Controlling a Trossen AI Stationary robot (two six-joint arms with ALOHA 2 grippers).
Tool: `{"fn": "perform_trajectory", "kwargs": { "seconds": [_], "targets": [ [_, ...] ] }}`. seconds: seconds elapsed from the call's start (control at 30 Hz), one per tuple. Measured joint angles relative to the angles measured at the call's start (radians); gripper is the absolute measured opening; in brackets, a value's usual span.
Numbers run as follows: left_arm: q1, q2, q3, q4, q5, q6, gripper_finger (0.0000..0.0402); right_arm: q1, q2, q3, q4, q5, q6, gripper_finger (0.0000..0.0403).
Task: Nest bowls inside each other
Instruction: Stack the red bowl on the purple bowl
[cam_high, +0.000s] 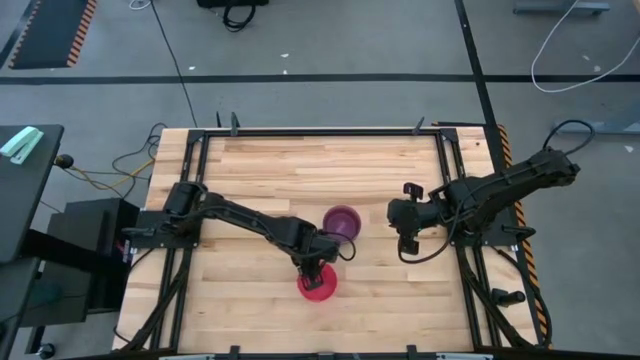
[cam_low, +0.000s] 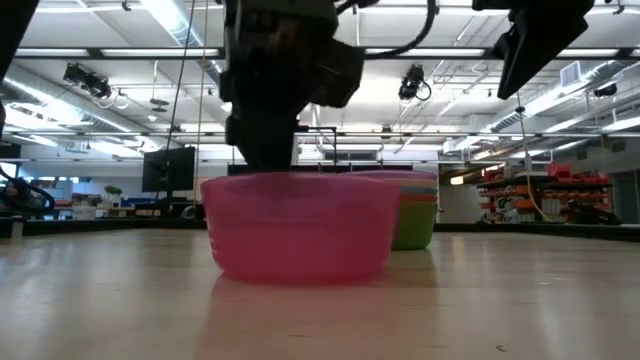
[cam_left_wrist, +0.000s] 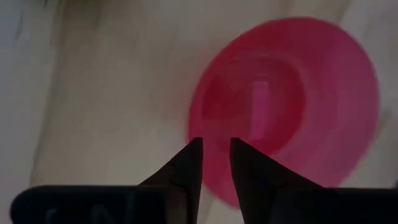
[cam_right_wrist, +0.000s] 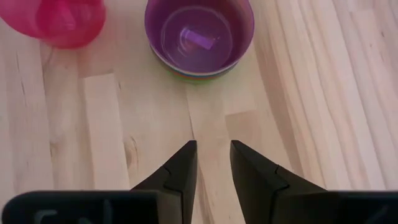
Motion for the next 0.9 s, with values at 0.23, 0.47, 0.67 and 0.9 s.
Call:
{"fn": "perform_trajectory", "kwargs": {
  "seconds": [0.23, 0.47, 0.67, 0.9],
  "targets": [
    [0.009, 0.035, 0.001, -0.017, -0.036, 0.000, 0.0086, 0.000, 0.000, 0.000, 0.009, 0.000, -0.011, 0.0104],
    [0.024, 0.035, 0.001, -0.021, -0.046, 0.001, 0.0094, 0.000, 0.000, 0.000, 0.011, 0.001, -0.015, 0.0104],
    [0.023, 0.034, 0.001, -0.037, -0.030, 0.000, 0.0087, 0.000, 0.000, 0.000, 0.011, 0.008, -0.018, 0.0104],
    [0.028, 0.034, 0.099, -0.170, -0.048, 0.000, 0.0088, 0.000, 0.000, 0.000, 0.012, 0.017, -0.018, 0.0104]
  ]
}}
